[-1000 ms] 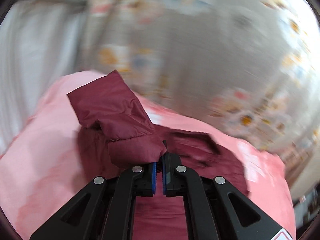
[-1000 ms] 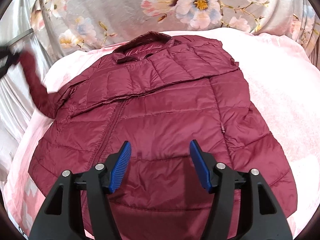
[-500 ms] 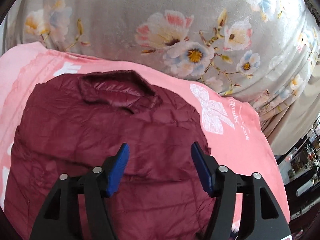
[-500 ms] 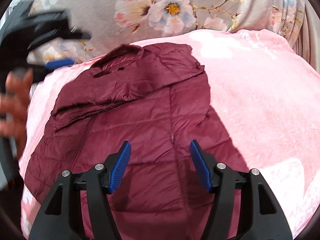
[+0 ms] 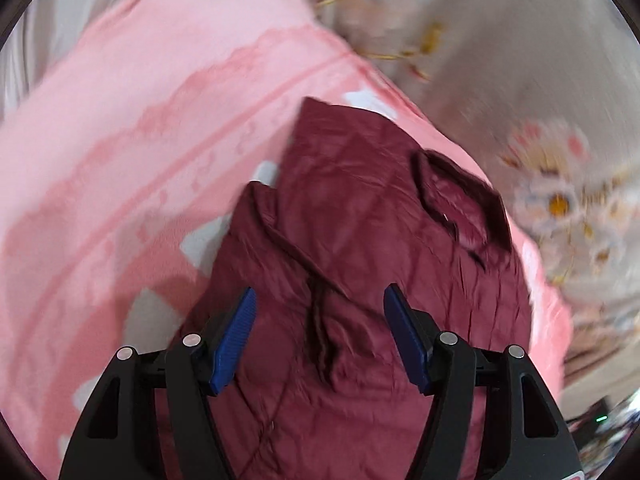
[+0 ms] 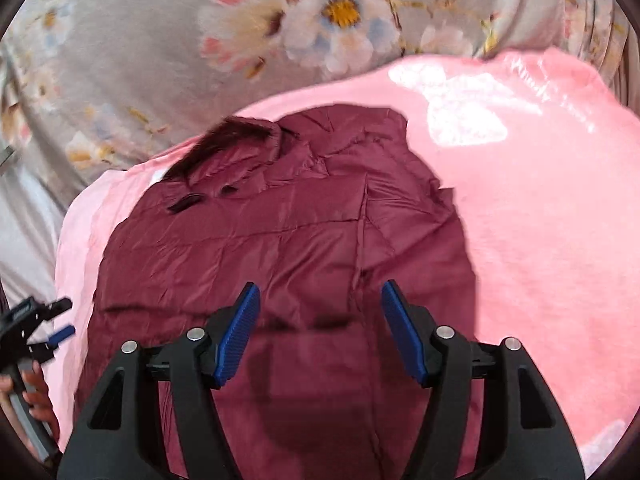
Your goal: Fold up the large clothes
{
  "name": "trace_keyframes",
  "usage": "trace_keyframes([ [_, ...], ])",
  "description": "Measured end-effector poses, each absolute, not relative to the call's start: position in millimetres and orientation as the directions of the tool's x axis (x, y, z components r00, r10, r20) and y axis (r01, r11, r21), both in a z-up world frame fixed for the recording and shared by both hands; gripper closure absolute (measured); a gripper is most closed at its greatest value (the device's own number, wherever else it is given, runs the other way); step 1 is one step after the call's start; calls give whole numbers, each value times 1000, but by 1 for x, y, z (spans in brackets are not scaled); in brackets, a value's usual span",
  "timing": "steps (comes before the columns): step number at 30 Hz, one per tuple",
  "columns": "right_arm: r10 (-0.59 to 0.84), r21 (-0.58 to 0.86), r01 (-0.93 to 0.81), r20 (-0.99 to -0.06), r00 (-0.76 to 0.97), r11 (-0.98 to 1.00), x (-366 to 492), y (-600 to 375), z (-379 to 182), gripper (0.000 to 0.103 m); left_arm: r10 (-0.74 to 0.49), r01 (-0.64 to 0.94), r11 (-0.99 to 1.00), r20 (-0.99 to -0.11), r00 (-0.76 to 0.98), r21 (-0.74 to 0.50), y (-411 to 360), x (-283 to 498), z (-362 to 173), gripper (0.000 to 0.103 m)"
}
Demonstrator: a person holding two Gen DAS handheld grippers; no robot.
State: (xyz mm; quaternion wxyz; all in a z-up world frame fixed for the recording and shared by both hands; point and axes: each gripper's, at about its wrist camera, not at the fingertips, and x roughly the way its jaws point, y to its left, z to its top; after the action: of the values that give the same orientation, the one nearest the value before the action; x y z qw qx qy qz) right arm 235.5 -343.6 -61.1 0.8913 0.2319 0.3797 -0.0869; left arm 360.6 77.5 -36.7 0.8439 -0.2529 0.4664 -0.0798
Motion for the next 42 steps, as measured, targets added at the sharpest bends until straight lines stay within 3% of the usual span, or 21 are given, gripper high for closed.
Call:
trace_keyframes([
  [1,31,352,338,-731,682,873,244,-346,-66,46,-390,-119,840,-741,548,-530,83,370,-41,41],
  [3,62,362,331,-751,657,871,259,-348,-72,92,-413,-139,816,-735,537,-561,88,383,-47,41],
  [6,75,381,294,-711,699,876,264,-349,-49,102,-427,-163,802,-743,515,-574,89,402,-58,49],
  [12,23,352,209,-554,832,912,247,-352,27,103,-390,-182,821,-765,513,-541,85,420,-71,67],
  [16,-57,252,246,-581,812,936,254,-358,26,103,-291,-189,875,-797,529,-445,82,424,-76,96],
  [18,-57,242,265,-628,776,933,261,-364,7,103,-249,-195,891,-800,545,-410,82,423,-79,100],
  [24,-59,195,311,-758,650,930,265,-370,-71,103,-142,-181,937,-798,586,-300,75,414,-85,102],
  [28,-47,201,306,-763,645,931,259,-369,-93,103,-118,-159,952,-794,597,-261,71,412,-93,101],
  [31,-54,183,303,-772,633,935,261,-367,-90,103,-88,-142,965,-787,611,-219,66,410,-92,101],
  [34,-61,190,331,-782,620,924,255,-371,-77,94,-56,-112,981,-775,629,-162,62,403,-81,98],
  [38,-96,218,350,-714,693,911,240,-376,-37,90,-12,-46,997,-706,708,-63,50,381,-41,98],
  [42,-40,247,257,-644,764,934,259,-350,1,90,-110,45,992,-656,747,-115,29,379,-3,98],
])
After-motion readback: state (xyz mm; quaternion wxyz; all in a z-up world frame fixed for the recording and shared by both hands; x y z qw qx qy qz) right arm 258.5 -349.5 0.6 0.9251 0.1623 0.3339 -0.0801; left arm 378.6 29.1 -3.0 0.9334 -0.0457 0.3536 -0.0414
